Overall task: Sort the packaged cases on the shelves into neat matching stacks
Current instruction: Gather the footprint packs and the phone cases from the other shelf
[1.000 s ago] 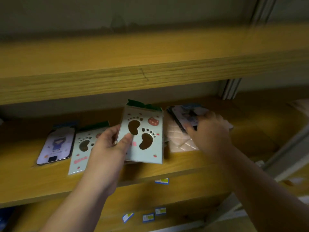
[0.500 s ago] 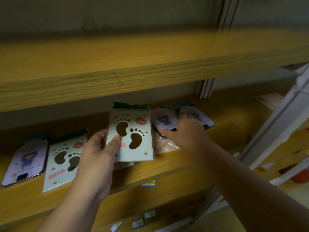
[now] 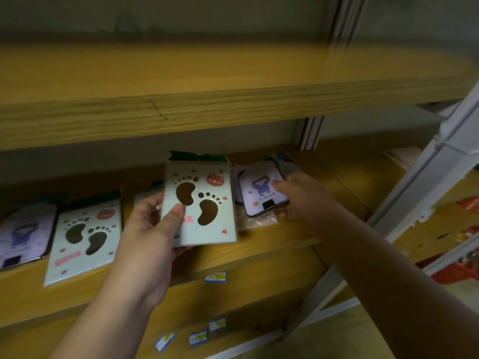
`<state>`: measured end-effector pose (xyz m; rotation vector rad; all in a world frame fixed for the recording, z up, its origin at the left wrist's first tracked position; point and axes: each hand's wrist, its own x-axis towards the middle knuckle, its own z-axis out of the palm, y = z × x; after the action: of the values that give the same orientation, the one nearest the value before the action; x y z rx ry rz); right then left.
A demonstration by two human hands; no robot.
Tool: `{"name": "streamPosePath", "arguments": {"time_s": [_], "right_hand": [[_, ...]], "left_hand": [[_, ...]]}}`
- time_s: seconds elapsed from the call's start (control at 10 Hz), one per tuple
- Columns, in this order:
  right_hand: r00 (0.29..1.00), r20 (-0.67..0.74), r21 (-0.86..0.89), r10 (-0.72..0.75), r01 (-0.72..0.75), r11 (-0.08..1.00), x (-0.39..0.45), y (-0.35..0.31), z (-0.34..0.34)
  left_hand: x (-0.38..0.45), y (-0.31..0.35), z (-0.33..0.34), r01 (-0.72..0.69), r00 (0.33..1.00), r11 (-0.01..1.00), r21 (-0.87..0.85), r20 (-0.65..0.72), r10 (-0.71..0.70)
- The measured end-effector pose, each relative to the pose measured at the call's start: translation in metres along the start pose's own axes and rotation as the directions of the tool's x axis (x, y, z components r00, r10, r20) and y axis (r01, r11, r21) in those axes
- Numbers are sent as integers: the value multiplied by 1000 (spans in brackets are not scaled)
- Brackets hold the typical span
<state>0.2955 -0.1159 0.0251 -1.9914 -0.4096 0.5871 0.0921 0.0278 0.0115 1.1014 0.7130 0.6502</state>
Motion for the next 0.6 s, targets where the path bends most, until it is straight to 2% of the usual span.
{"name": "streamPosePath", "arguments": {"time_s": [0.1,0.2,0.4,0.5,0.6], "right_hand": [[997,-68,438,-32,59,897,-29,15,-15],[985,-129,474,-112,161,866,-49,32,-43],[974,-149,630,-172,228,743,-102,60,-106],[993,-49,611,-111,118,782,-129,70,-146],[999,28,660,-31,5,751,-152,89,-192]], "left_hand": [[-13,-4,8,-3,1000,1000,-3,-4,3],[-33,-11,23,-9,999,1000,-18,-35,8],[-93,-27,74,-3,999,1000,-20,-50,2],[-135,-38,115,-18,1000,999,-33,-20,17],[-176,-52,157,-32,999,999,-37,-1,32]]}}
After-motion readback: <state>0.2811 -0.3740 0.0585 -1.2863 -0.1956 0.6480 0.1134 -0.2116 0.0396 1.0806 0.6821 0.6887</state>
